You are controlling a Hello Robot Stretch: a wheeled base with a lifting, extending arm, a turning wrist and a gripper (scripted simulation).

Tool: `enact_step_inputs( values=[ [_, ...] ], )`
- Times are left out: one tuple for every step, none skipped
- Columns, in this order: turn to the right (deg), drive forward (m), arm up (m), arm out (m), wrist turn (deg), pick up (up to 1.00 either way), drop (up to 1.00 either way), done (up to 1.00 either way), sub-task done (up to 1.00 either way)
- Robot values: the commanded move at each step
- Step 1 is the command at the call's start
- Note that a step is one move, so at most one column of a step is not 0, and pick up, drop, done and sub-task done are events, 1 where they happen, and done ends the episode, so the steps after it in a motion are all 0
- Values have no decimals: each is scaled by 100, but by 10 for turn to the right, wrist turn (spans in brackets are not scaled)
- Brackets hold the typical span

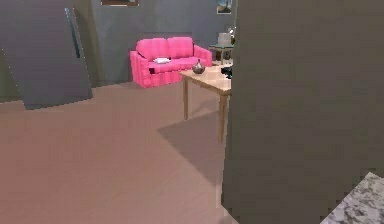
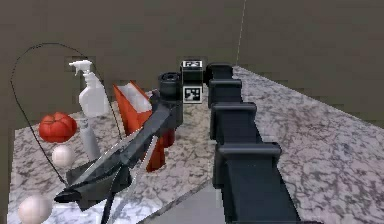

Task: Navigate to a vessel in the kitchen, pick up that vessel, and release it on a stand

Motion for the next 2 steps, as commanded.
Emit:
enact_step_inputs(
  values=[
    [0, 0, 0, 0, 450, 0, 0, 0, 0],
    [0, 0, 0, 0, 450, 0, 0, 0, 0]
  ],
)
